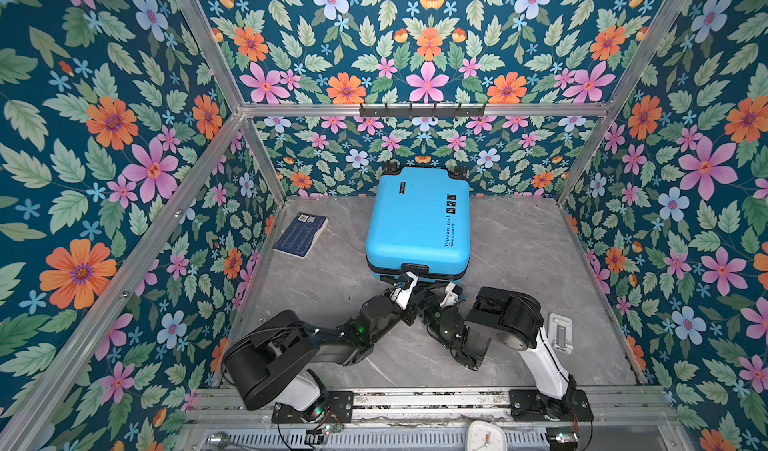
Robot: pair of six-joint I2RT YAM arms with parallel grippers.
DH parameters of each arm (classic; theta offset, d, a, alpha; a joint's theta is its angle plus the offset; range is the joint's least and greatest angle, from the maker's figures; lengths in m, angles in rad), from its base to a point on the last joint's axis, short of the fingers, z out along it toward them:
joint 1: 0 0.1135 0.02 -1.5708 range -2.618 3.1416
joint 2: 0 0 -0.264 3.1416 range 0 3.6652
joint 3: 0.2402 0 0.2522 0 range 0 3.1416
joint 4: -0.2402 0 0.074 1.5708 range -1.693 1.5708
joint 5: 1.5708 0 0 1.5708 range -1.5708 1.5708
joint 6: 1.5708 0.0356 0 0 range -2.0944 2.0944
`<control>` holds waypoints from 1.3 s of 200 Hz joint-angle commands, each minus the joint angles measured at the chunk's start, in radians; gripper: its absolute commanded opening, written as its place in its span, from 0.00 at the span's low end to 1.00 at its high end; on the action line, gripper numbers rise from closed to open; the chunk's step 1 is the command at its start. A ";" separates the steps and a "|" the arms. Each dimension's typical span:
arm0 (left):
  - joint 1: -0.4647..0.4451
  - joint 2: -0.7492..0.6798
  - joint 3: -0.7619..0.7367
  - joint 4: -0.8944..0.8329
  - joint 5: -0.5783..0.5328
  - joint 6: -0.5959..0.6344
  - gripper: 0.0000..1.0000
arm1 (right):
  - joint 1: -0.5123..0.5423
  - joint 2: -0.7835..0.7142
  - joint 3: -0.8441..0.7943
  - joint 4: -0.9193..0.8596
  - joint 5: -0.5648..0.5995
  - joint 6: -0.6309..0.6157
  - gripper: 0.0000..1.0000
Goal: Pack the luggage
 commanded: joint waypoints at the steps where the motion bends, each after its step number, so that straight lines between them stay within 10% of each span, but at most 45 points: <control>1: 0.000 -0.114 0.002 -0.182 -0.121 -0.201 0.61 | 0.003 -0.004 -0.042 -0.227 -0.134 -0.041 0.33; 92: -0.004 -0.453 -0.103 -0.439 -0.299 -1.004 0.62 | -0.005 -0.163 -0.219 -0.232 -0.173 -0.139 0.50; 176: -0.111 -0.198 -0.138 -0.078 -0.329 -1.141 0.62 | -0.011 -0.492 -0.278 -0.449 -0.214 -0.347 0.55; 260: -0.191 0.058 -0.135 0.231 -0.356 -1.285 0.59 | -0.012 -1.129 -0.269 -1.199 -0.130 -0.631 0.52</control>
